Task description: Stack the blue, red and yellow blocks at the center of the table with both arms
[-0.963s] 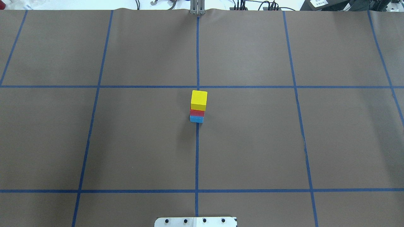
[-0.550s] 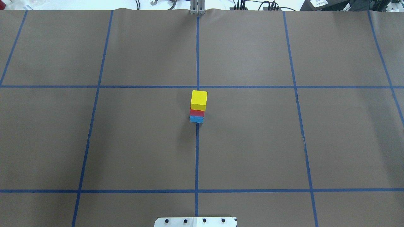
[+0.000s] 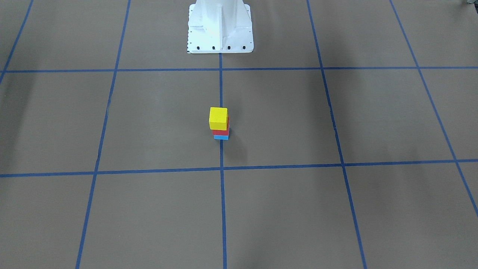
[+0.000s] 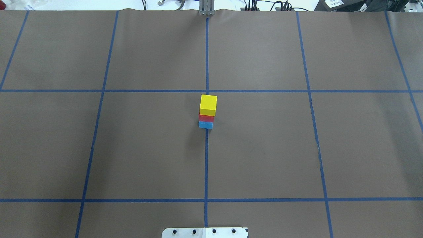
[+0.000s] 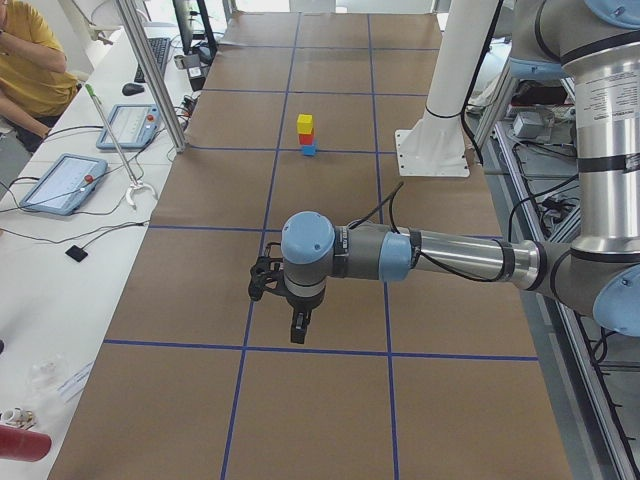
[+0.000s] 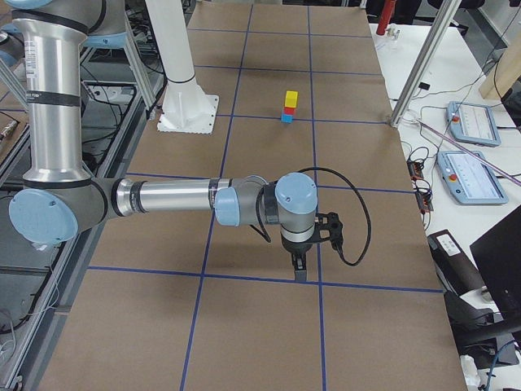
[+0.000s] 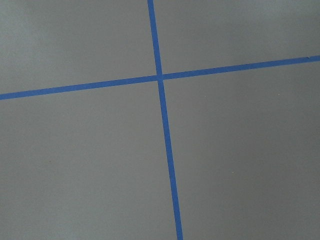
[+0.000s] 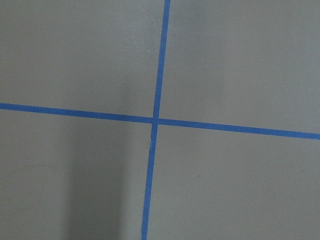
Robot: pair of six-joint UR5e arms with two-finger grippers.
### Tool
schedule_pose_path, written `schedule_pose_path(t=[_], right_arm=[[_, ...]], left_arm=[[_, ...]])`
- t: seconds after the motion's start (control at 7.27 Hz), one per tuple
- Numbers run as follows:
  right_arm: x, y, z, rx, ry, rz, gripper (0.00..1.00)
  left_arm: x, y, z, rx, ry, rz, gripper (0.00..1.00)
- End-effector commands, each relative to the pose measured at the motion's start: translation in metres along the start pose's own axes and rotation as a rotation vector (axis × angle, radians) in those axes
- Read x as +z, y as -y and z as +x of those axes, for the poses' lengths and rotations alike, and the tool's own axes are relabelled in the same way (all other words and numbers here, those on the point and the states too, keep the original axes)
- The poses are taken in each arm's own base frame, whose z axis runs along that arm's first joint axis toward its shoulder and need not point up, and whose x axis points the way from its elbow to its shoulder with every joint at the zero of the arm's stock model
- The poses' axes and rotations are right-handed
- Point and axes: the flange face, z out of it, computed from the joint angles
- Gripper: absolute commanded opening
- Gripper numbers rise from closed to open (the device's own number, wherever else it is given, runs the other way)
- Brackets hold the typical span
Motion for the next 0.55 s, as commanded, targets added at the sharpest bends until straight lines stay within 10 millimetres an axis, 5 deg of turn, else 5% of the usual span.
schedule_pose_path(t=[0.0, 0.41], right_arm=[[-0.0002, 0.0002, -0.0001, -0.001, 0.0, 0.0, 1.0], [0.0004, 0.0001, 0.0004, 0.0, 0.0, -0.001, 1.0]], left_arm=[[0.0008, -0.0007, -0.0008, -0.001, 0.0, -0.002, 1.0], [0.0037, -0.0028, -0.0036, -0.008, 0.0, -0.008, 1.0]])
